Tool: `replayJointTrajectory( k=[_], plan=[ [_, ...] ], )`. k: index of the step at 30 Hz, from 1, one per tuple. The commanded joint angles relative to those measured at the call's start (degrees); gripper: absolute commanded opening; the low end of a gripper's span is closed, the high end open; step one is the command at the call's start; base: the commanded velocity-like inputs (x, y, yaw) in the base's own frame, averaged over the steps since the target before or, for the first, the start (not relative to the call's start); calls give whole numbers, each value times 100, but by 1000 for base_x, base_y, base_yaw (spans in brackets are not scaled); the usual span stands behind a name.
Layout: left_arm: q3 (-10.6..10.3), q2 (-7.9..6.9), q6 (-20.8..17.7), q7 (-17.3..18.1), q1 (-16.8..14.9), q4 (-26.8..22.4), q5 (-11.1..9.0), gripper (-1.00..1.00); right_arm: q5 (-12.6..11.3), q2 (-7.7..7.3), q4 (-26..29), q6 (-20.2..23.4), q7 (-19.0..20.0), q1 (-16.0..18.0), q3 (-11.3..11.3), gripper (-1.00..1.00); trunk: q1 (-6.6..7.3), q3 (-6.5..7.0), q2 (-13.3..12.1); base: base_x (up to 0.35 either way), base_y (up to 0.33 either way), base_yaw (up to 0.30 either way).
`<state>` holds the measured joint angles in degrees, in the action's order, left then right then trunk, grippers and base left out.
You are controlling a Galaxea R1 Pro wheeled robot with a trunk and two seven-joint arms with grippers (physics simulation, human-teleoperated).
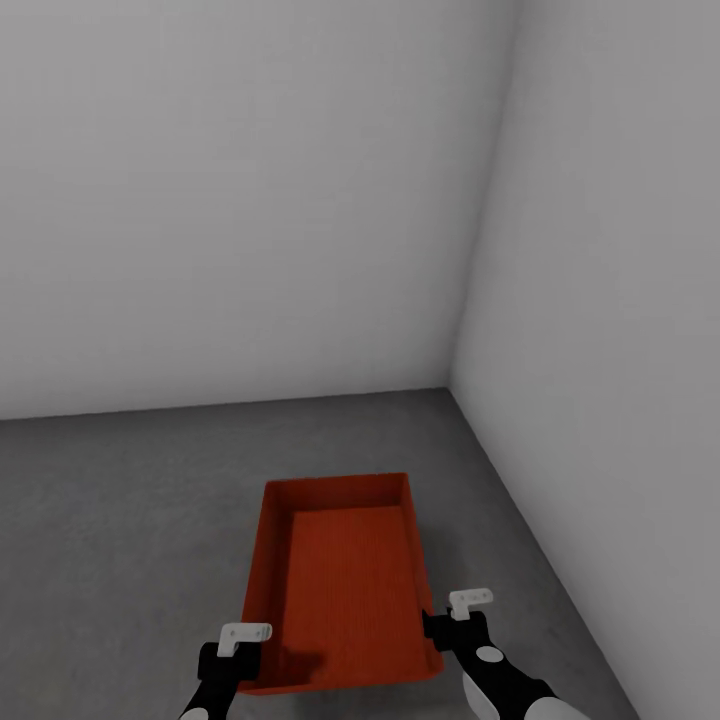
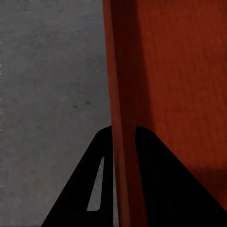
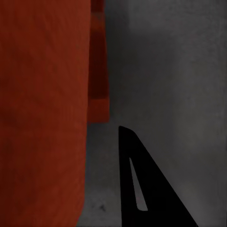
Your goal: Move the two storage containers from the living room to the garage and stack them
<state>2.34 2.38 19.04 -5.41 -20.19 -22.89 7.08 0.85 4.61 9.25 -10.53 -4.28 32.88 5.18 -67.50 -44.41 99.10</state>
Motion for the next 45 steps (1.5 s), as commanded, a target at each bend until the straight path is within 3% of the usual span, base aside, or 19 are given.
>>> replayJointTrajectory(
  k=[1,32,45],
  plan=[
    [38,-2,21,-74,-2,4,48,-100,6,-13,-2,-19,-82,8,-52,-100,-2,-4,2,224,141,0],
    [38,-2,21,-74,-2,4,48,-100,6,-13,-2,-19,-82,8,-52,-100,-2,-4,2,225,141,0],
    [38,-3,21,-74,-2,4,48,-100,5,-13,-2,-19,-82,8,-52,-100,-2,-4,2,45,23,0]
  ],
)
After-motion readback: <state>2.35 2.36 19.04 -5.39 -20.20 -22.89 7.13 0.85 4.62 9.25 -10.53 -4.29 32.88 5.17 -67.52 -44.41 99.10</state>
